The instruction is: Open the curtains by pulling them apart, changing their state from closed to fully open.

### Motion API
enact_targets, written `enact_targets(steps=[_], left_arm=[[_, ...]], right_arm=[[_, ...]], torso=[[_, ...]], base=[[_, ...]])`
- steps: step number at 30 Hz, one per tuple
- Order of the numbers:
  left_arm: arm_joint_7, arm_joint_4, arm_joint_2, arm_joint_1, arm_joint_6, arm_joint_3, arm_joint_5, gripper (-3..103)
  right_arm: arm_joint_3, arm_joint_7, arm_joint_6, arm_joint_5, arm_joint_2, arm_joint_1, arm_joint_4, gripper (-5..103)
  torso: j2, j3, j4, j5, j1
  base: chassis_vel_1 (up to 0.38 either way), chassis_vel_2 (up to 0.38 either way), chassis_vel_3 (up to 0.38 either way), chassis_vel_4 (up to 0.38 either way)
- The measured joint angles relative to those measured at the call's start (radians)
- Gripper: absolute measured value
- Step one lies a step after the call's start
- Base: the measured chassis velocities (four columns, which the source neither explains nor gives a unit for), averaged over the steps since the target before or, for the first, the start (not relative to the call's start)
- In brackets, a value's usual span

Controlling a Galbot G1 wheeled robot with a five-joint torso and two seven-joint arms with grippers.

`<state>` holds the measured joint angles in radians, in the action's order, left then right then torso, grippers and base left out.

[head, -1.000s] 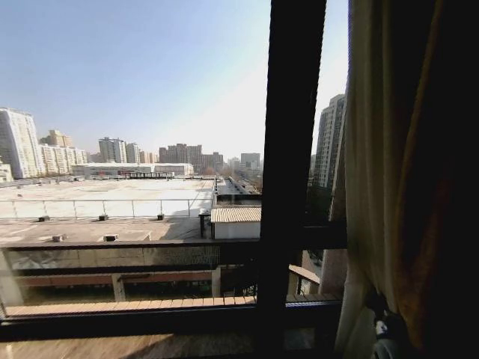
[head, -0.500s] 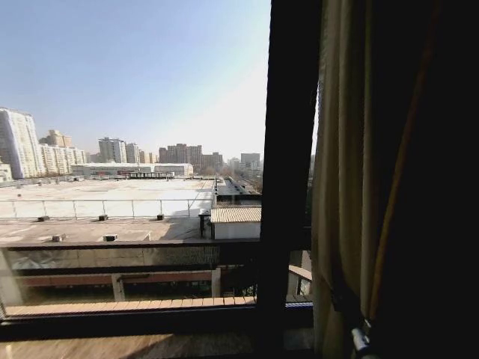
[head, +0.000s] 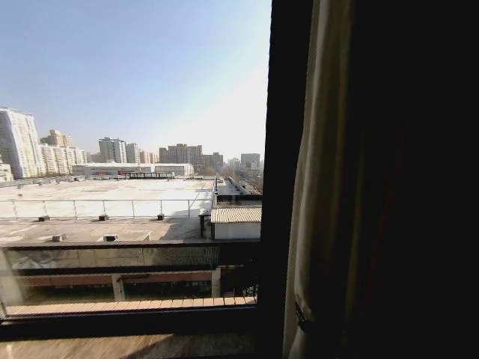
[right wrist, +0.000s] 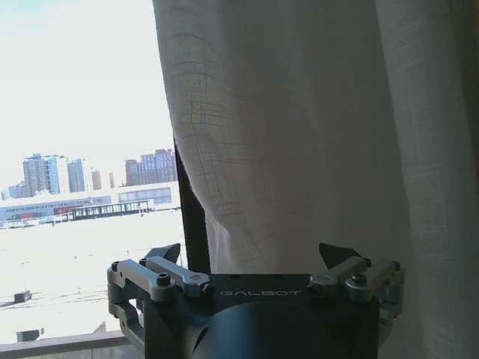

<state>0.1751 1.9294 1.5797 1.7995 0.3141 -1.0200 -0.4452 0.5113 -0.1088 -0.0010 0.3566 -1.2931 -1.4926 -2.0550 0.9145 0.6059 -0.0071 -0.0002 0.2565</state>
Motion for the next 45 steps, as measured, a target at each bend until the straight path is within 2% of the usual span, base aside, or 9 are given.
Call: enact_targets(steps=[8,18,21,22,26,28,31,39,45], left_arm=[[0.005,0.023,-0.023,-0.014,-0.034,0.018,-0.036,100],[0.018,0.054,-0.138,-0.023,-0.083,0.031,-0.125,100],[0.003,0.106,-0.188,-0.039,-0.153,0.022,-0.191,100],[0.003,0.106,-0.188,-0.039,-0.153,0.022,-0.191,100],[-0.072,0.211,-0.201,-0.035,-0.300,0.010,-0.218,100],[-0.123,0.290,-0.195,-0.037,-0.413,0.014,-0.218,100],[-0.157,0.327,-0.187,-0.054,-0.476,0.034,-0.207,100],[-0.158,0.348,-0.168,-0.053,-0.514,0.072,-0.146,100],[-0.093,0.326,-0.165,-0.017,-0.493,0.072,-0.108,100]], right_arm=[[0.007,0.070,0.103,-0.089,-0.120,-0.077,0.019,100],[0.052,-0.016,0.129,-0.158,-0.218,-0.106,0.010,100],[0.063,-0.043,0.129,-0.174,-0.242,-0.131,-0.004,100],[0.063,-0.043,0.129,-0.174,-0.242,-0.131,-0.004,100],[0.067,-0.051,0.113,-0.177,-0.242,-0.137,-0.033,100],[0.063,-0.052,0.073,-0.156,-0.221,-0.143,-0.066,100],[0.054,-0.040,0.045,-0.127,-0.189,-0.153,-0.101,100],[0.034,-0.030,-0.012,-0.025,-0.114,-0.165,-0.201,100],[0.009,-0.043,-0.070,-0.008,-0.091,-0.188,-0.251,100]], torso=[[0.000,0.000,0.0001,0.0000,0.000],[0.000,0.000,0.0002,0.0000,0.000],[0.000,0.000,-0.0002,-0.0001,0.000],[0.000,0.000,-0.0002,-0.0001,0.000],[0.000,0.000,0.0002,0.0002,0.000],[0.000,0.000,0.0003,0.0002,0.000],[0.000,0.000,0.0000,0.0003,0.000],[0.000,0.000,0.0001,0.0001,0.000],[0.000,0.000,0.0002,0.0000,0.000]], base=[[0.000,0.000,0.000,0.000],[0.000,0.000,0.000,0.000],[0.000,0.000,0.000,0.000],[0.000,0.000,0.000,0.000],[0.000,0.000,0.000,0.000],[0.000,0.000,0.000,0.000],[0.000,0.000,0.000,0.000],[0.000,0.000,0.000,0.000],[0.000,0.000,0.000,0.000]])
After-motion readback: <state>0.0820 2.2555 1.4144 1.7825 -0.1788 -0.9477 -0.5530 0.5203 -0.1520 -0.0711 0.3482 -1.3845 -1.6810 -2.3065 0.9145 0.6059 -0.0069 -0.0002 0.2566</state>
